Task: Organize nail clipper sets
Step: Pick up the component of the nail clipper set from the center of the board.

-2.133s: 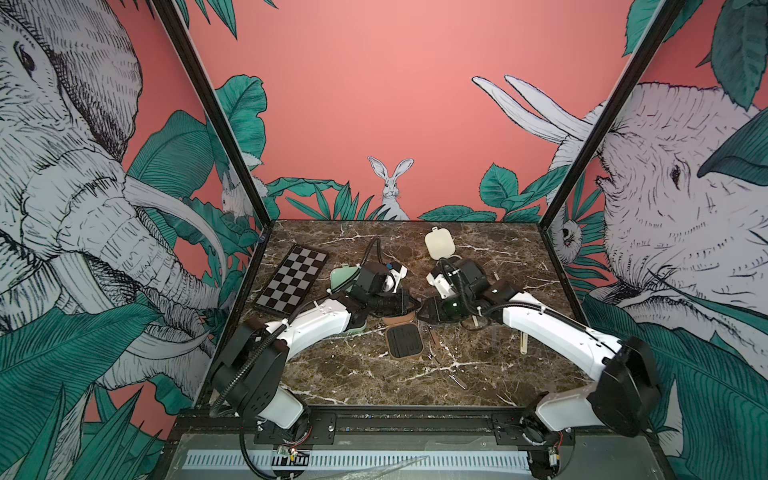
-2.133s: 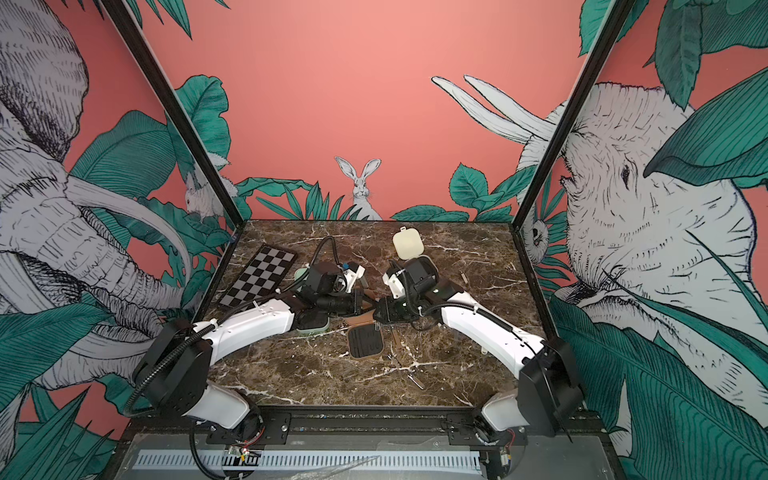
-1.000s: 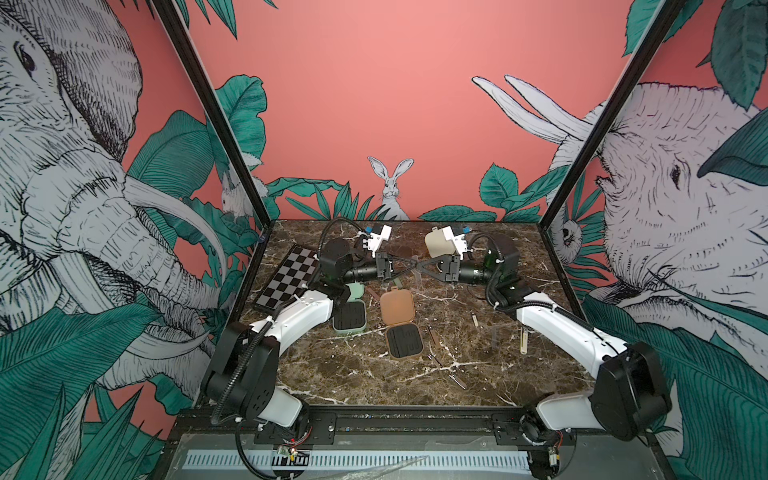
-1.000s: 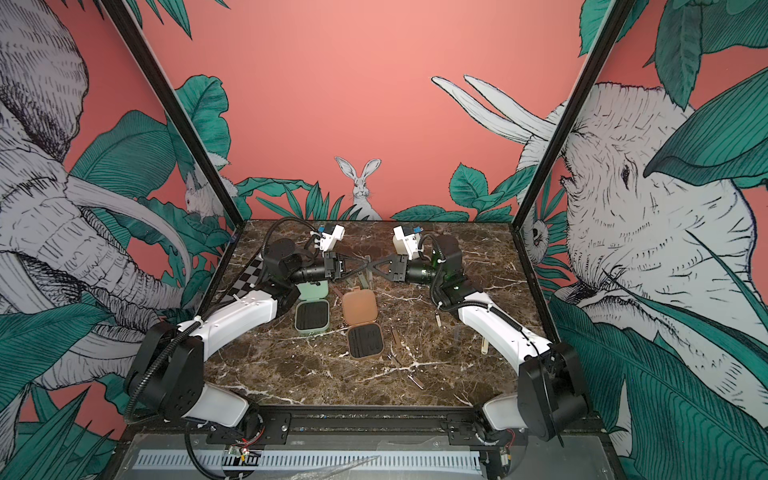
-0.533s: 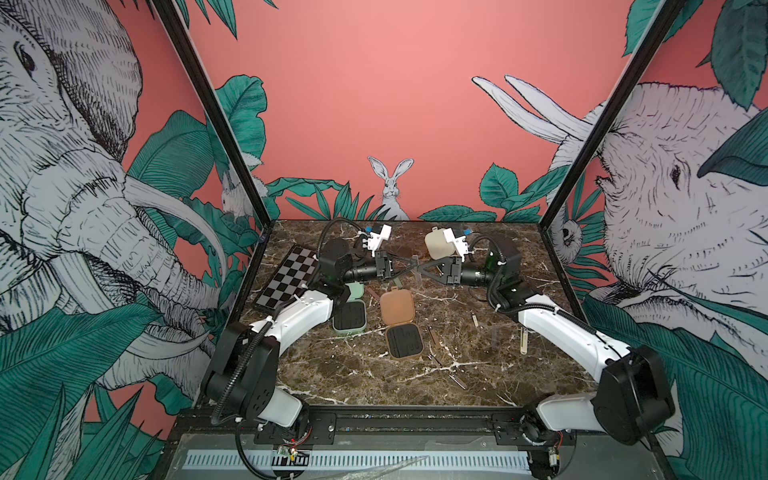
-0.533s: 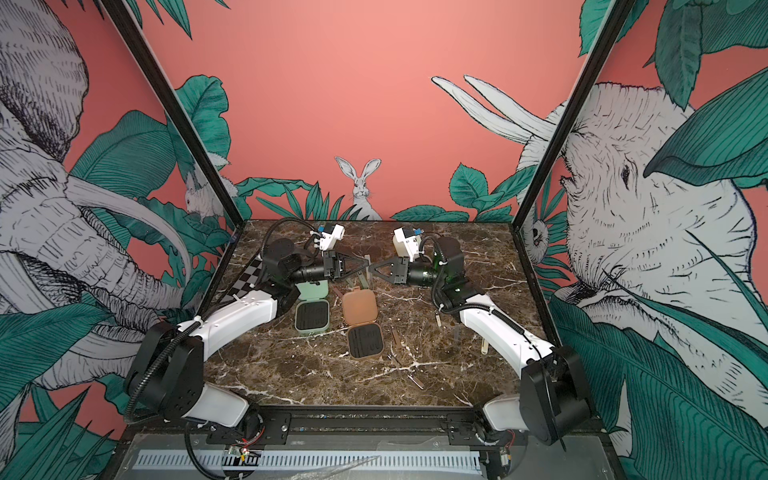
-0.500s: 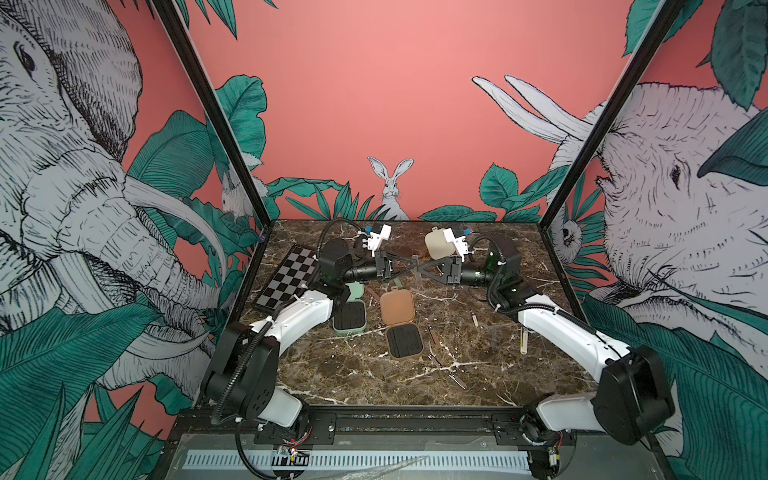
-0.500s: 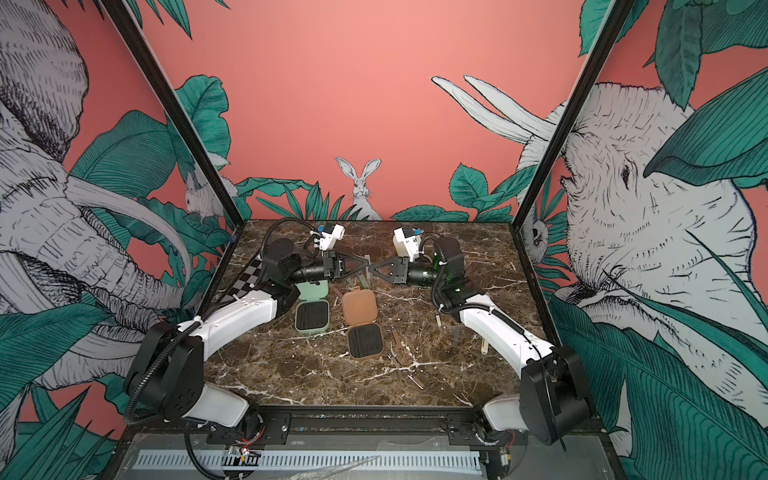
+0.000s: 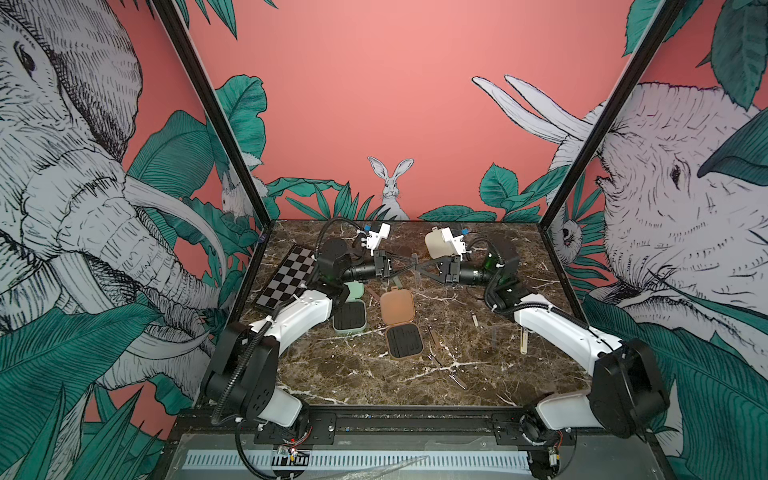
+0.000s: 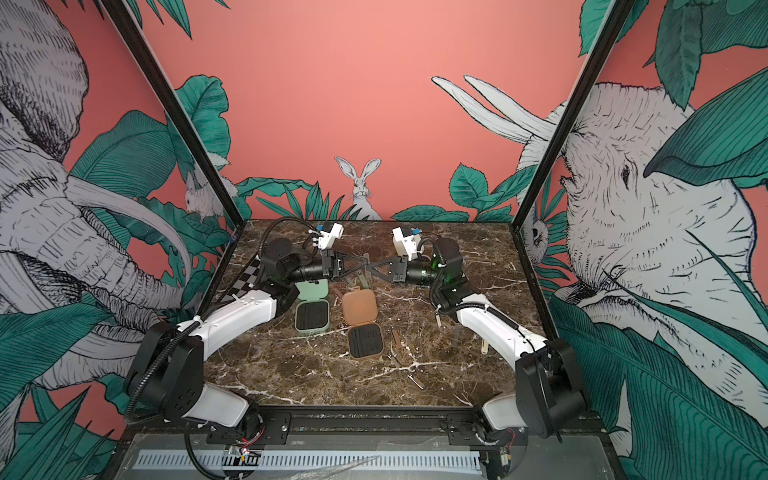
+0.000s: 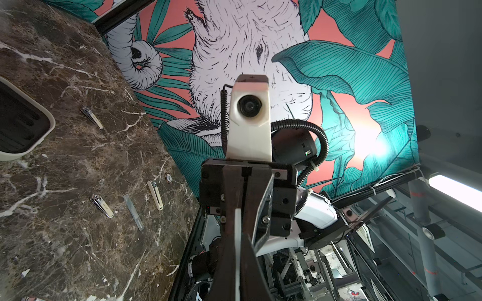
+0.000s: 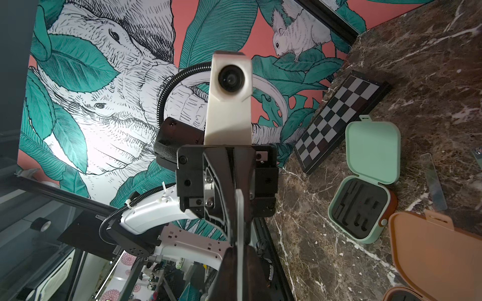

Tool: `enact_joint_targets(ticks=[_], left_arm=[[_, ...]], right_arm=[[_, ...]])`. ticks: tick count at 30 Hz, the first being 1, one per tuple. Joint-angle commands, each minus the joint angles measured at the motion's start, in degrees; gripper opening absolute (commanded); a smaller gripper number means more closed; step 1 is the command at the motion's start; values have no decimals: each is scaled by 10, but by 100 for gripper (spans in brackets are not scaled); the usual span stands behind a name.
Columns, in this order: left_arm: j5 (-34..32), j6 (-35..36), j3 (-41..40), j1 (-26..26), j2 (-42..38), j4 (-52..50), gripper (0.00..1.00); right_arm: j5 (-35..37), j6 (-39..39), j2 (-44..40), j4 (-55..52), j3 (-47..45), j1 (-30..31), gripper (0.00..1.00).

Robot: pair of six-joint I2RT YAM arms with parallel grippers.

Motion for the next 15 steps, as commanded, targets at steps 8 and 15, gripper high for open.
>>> enact_joint_targets(ticks=[8,15], left_arm=[[16,-8,9,-3,-6,8,0],[18,5,11,-3,-9,-12,0]], right_arm=[[3,-41,-12,-35,8,8,17],[6,-55,-19,-60,9,2,26]])
